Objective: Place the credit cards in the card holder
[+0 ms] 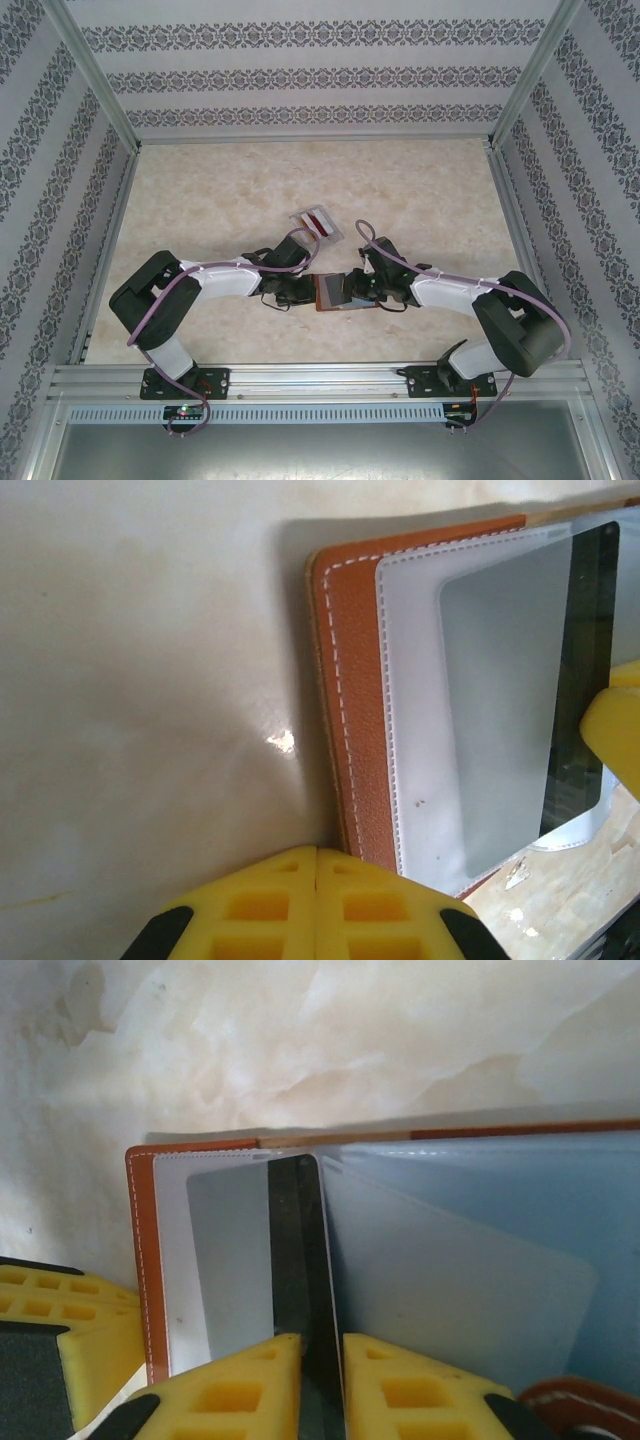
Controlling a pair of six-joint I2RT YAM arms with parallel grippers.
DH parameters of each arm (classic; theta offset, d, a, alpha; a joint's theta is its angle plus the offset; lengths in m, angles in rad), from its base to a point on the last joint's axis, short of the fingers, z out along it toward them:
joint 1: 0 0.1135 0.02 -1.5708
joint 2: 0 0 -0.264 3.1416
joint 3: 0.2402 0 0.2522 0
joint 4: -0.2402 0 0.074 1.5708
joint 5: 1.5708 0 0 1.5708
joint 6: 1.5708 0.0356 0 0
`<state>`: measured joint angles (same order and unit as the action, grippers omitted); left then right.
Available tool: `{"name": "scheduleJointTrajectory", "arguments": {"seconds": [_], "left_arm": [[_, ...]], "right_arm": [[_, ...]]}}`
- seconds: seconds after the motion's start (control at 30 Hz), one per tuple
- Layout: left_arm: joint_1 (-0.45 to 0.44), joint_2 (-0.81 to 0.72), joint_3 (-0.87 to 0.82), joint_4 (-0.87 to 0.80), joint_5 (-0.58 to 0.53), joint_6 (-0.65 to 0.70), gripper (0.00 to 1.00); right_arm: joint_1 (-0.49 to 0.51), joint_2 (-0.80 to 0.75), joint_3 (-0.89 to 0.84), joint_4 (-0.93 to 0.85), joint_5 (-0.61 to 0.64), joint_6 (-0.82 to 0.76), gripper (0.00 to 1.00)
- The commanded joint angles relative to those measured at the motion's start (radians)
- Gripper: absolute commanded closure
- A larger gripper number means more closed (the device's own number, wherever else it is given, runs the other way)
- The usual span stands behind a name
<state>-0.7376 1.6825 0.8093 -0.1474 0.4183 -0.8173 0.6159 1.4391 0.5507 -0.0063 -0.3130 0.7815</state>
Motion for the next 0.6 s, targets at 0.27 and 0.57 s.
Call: {"name": "scheduleJointTrajectory", "arguments": {"seconds": [0.27,0.57], "left_arm": [[-0.008,0.053,-0.038,0.039,0.015,-0.011,0.94],[-0.008,0.054,-0.037,0.047,0.020,-0.013,0.94]], "right_arm": [[0.007,0.025,0.074,-0.165,0.034,-0.124,0.82],[0.056,0.071,0.115,-0.141,0.004,-0.102,0.76]]}}
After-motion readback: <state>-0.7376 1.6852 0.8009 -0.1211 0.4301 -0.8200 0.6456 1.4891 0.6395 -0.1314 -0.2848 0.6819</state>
